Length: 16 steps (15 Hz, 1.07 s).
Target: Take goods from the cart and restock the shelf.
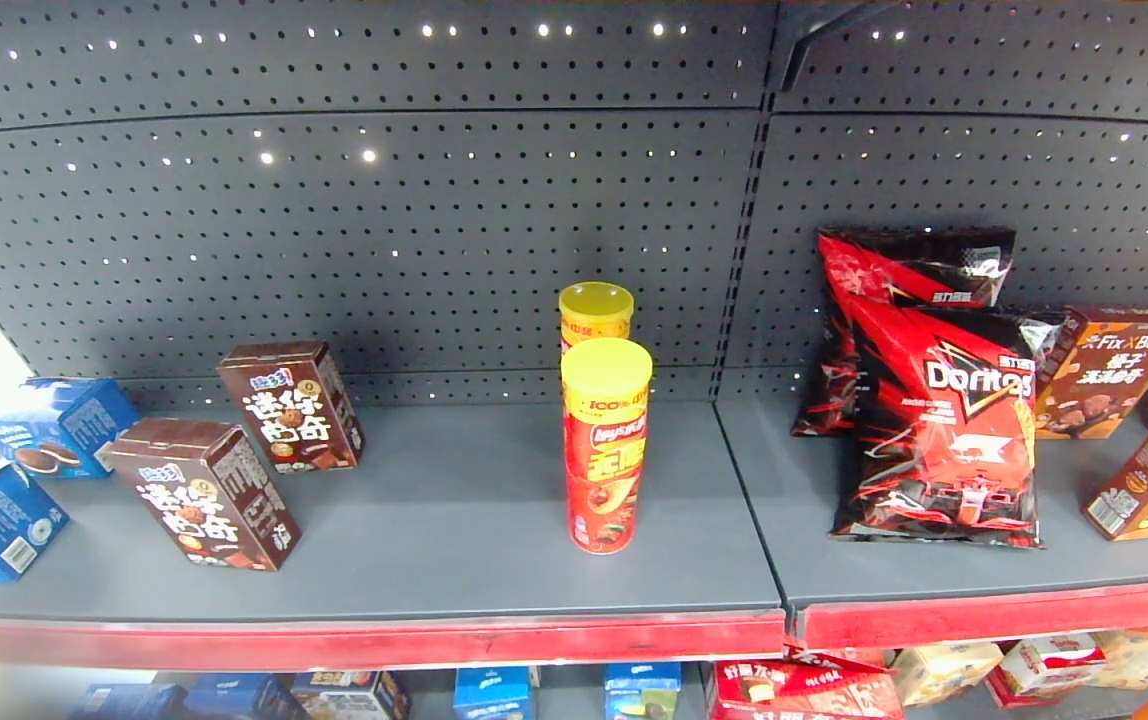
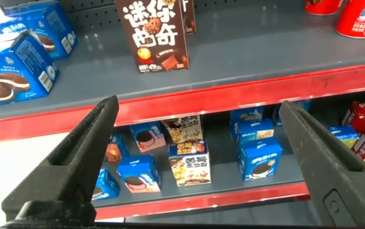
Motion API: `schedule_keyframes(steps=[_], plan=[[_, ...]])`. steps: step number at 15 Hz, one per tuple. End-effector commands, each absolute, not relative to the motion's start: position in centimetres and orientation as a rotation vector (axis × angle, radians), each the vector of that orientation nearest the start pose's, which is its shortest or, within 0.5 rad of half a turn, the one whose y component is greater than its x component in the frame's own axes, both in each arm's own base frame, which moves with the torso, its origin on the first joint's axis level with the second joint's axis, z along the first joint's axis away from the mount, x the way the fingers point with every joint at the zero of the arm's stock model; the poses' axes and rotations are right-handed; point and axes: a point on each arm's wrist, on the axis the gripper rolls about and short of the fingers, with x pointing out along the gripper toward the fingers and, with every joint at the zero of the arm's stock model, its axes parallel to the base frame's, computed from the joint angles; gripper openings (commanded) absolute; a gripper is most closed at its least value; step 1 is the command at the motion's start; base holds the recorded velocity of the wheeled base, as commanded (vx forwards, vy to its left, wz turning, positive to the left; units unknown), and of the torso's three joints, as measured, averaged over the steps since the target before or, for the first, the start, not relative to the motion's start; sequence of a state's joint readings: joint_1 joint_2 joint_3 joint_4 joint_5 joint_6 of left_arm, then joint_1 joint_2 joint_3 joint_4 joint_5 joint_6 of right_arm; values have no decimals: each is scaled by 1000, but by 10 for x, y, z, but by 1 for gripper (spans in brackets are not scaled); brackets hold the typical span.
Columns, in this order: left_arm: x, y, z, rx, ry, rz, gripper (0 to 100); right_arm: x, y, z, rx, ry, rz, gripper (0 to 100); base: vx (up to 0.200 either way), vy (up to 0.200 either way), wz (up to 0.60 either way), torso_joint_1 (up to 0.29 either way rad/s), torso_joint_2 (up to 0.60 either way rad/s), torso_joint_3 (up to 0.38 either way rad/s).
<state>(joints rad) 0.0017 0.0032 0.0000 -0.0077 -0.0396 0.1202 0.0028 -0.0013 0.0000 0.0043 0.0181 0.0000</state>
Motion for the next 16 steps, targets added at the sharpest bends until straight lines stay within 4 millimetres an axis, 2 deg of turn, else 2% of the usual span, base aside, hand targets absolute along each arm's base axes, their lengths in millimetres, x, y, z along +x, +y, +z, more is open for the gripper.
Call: schedule_keyframes(steps=[1, 16], plan=[[-22, -1, 76, 120, -4, -37, 100, -23, 0, 75, 0, 5, 21, 100, 0, 0, 0, 0, 0, 0], [-22, -1, 76, 35, 6, -25, 100, -23, 0, 75, 0, 5, 21, 100, 0, 0, 0, 0, 0, 0]])
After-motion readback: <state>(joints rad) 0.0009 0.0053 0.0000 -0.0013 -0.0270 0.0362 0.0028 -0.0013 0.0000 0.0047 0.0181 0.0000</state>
